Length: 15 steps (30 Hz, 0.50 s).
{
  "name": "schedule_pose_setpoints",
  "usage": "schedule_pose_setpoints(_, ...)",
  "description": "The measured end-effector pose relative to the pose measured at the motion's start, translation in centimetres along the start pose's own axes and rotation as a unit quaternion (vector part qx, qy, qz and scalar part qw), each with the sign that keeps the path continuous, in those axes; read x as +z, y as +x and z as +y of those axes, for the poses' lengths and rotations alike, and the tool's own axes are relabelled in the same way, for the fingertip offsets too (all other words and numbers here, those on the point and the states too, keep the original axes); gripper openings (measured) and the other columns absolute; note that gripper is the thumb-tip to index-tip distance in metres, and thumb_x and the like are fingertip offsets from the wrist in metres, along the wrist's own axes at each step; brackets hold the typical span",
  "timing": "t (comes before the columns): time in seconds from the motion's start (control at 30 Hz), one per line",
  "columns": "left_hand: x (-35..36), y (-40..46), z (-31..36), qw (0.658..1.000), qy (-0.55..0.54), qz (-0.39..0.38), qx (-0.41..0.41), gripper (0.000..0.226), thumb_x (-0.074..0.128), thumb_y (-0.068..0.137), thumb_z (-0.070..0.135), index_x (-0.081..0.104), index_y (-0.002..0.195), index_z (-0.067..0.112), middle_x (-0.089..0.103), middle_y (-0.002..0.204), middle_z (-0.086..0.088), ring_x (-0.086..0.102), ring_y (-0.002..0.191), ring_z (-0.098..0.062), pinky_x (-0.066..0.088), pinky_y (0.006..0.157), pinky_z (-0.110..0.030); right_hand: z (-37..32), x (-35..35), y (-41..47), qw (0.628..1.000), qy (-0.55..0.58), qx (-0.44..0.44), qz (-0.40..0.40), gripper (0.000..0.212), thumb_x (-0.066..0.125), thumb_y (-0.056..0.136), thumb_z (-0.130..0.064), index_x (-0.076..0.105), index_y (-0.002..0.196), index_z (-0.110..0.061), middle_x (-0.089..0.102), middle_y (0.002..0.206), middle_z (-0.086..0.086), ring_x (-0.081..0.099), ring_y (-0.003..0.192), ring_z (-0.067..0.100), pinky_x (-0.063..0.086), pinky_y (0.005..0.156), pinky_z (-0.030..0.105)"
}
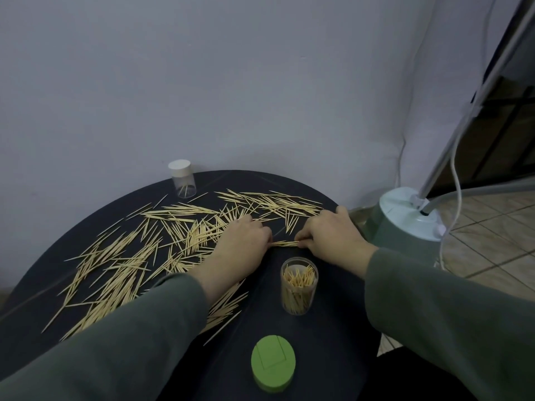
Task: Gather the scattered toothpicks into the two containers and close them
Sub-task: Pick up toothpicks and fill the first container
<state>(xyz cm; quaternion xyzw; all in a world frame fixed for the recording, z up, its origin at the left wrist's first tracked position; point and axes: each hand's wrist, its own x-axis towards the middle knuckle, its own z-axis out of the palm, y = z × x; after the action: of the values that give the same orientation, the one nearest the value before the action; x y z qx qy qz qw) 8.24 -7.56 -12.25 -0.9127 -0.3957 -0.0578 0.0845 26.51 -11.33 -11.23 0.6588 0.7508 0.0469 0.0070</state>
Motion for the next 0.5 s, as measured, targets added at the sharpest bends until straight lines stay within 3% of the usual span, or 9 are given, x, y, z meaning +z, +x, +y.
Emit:
schedule_pose_setpoints(0.13,0.3,-0.1,-0.3,0.998,0.055,-0.018,0.033,0.03,0.046,0.101,0.029,0.059,0.128,0.023,0.06,0.12,0.001,0.048,0.11,-0.018,0.041,0.089,-0.031,-0.1,0.0,0.0,1.0,-0.021,0.005,0.004,0.026,0.054,0.096,-0.042,0.068,0.117,-0.036,0.067,0.112,-0.011,0.053,0.109,0.016,0.028,0.094,0.041)
schedule_pose_setpoints(0.27,-0.2,-0.1,-0.2,0.996,0.083,-0.016,0.033,0.028,0.045,0.101,0.03,0.063,0.121,0.021,0.062,0.115,0.001,0.049,0.106,-0.018,0.043,0.088,-0.031,-0.5,-0.2,-0.1,1.0,-0.029,0.007,0.008,0.021,0.054,0.096,-0.04,0.07,0.108,-0.031,0.068,0.103,-0.009,0.057,0.104,0.016,0.028,0.098,0.043)
schedule_pose_setpoints(0.5,-0.4,-0.6,0.3,0.997,0.081,-0.01,0.005,0.03,0.042,0.102,0.03,0.057,0.122,0.014,0.058,0.12,-0.004,0.049,0.11,-0.02,0.043,0.09,-0.032,-1.5,-0.2,-0.6,0.991,-0.127,-0.022,-0.027,0.028,0.043,0.101,-0.036,0.057,0.119,-0.019,0.061,0.118,0.002,0.054,0.111,0.023,0.029,0.1,0.047)
